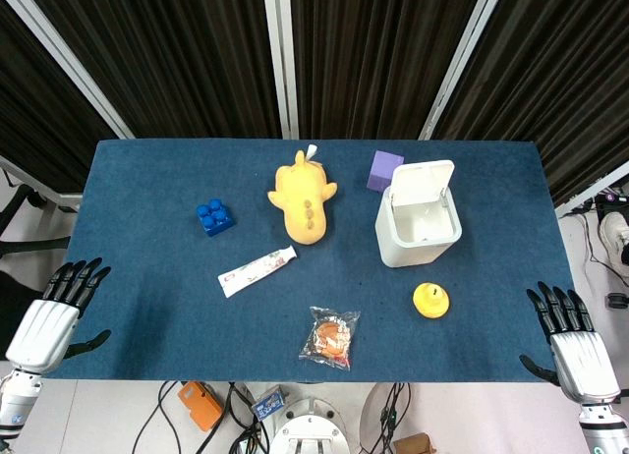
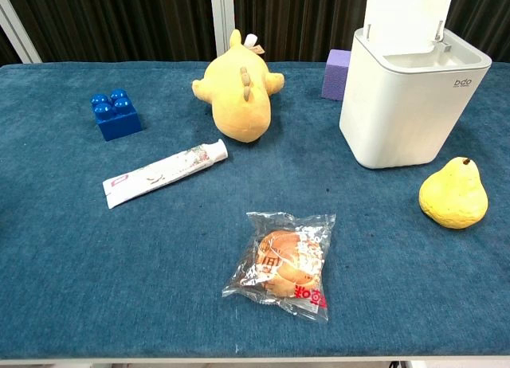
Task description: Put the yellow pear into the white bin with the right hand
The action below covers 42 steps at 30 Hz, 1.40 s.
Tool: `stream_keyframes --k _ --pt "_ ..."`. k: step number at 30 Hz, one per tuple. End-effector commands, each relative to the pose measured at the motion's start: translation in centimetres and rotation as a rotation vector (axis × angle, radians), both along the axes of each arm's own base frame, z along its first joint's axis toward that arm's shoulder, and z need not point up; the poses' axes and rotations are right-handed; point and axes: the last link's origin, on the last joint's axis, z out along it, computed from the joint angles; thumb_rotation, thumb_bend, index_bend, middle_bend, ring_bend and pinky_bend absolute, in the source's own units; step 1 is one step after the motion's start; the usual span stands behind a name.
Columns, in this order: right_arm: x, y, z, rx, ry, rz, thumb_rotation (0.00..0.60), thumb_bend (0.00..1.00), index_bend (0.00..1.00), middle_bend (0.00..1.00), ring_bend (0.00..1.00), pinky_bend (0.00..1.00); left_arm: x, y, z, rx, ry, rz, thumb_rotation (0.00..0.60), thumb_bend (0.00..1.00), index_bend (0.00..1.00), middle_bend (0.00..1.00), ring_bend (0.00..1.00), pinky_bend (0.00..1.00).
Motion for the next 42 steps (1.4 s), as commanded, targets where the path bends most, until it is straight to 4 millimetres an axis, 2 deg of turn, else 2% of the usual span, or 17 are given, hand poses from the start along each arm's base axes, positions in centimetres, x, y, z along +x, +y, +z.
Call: stream_keyframes --k 1,6,14,22,26,34,42 --pt "0.0 -0.2 0.0 -0.002 -0.002 0.0 0.6 0.23 0.0 0.0 0.0 0.0 0.0 0.1 0.0 -0.001 0.001 0.0 0.6 0.12 0.0 0.0 0.0 0.03" --pt "0.3 -2.1 -1.0 0.032 -0.014 0.034 0.6 0.23 0.0 0.0 0.0 0.0 0.0 0.1 0.1 0.001 -0.001 -0.003 0.6 0.12 0.0 0.0 0.0 0.03" --pt "1.8 -8.2 -5.2 0.277 -0.026 0.055 0.6 0.23 0.0 0.0 0.0 0.06 0.1 0.0 0.3 -0.002 -0.013 -0.013 0.6 0.12 0.0 0.0 0.0 0.03" --pt "3.1 -11.2 -8.8 0.349 -0.041 0.07 0.6 0.23 0.08 0.07 0.02 0.11 0.0 0.1 0.5 -0.004 -0.015 -0.012 0.6 0.12 0.0 0.0 0.0 0.03" --pt "3.4 -11.8 -10.0 0.378 -0.047 0.068 0.6 0.23 0.15 0.13 0.11 0.17 0.0 -0.1 0.6 0.003 -0.023 -0.014 0.6 0.12 0.0 0.0 0.0 0.03" --pt "3.6 -12.4 -11.3 0.394 -0.075 0.05 0.6 0.3 0.45 0.32 0.32 0.38 0.0 -0.2 0.6 0.002 -0.025 -0.019 0.6 0.12 0.0 0.0 0.0 0.03" --pt "3.6 -12.6 -11.2 0.329 -0.086 0.075 0.6 0.34 0.67 0.48 0.45 0.47 0.0 -0.3 0.8 0.01 -0.031 -0.021 0.6 0.12 0.0 0.0 0.0 0.03"
